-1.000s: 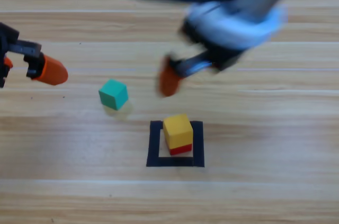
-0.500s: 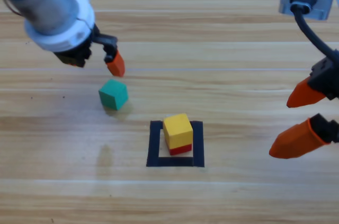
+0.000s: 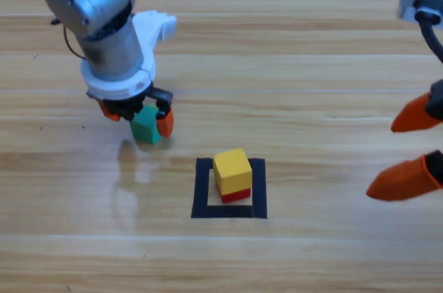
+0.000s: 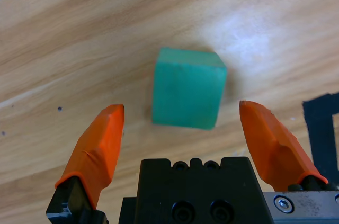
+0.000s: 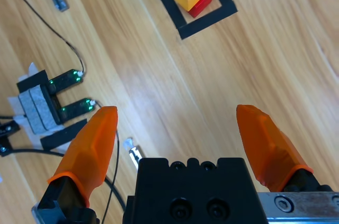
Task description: Stack the blocks in the rectangular block: red at the bottom, yellow in the middle, green on top
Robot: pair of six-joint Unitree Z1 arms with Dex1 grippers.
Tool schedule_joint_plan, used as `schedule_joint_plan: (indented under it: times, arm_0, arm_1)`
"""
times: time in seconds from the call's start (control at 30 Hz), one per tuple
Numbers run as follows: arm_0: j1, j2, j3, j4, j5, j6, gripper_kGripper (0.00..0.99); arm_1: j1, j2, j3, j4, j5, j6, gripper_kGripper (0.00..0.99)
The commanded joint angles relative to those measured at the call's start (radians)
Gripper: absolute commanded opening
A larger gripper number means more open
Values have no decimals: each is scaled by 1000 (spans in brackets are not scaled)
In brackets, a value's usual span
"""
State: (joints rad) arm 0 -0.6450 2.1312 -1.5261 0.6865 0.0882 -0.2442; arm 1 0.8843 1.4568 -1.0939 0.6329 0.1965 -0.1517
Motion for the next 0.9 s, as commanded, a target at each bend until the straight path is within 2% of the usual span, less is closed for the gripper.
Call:
schedule_joint_plan:
  times: [0.03,0.17,0.23,0.3,0.37,0.43,0.5,0.6,0.8,0.83,0.87,0.9]
  arm_0:
    - [25,76,20,-58,18,10,931]
    - [25,95,35,-93,19,10,927]
    - [25,101,43,-107,19,10,902]
    - [25,110,43,-110,19,10,834]
    - [28,118,46,-110,24,6,652]
    - [30,116,47,-108,38,6,325]
    - [41,105,52,-94,47,8,149]
    - [54,69,72,-81,47,13,147]
    - [53,-128,24,59,36,-55,114]
    - [50,-160,-3,97,34,-83,87]
    - [41,-185,-45,146,33,-106,9]
    - [25,-198,-97,194,33,-124,0]
  arm_1:
    - [-25,-44,40,-30,-15,-2,990]
    - [-25,-45,45,-36,-15,-2,990]
    - [-25,-45,45,-36,-15,-2,990]
    - [-25,-45,46,-38,-15,-2,990]
    - [-25,-45,49,-38,-17,1,990]
    - [-25,-44,49,-39,-20,11,990]
    - [-25,-45,49,-39,-23,18,990]
    - [-25,-56,51,-39,-22,21,990]
    - [-25,-62,51,-39,-22,20,990]
    - [-25,-62,51,-39,-22,20,990]
    - [-25,-62,51,-39,-23,20,990]
    - [-25,-62,51,-39,-23,18,990]
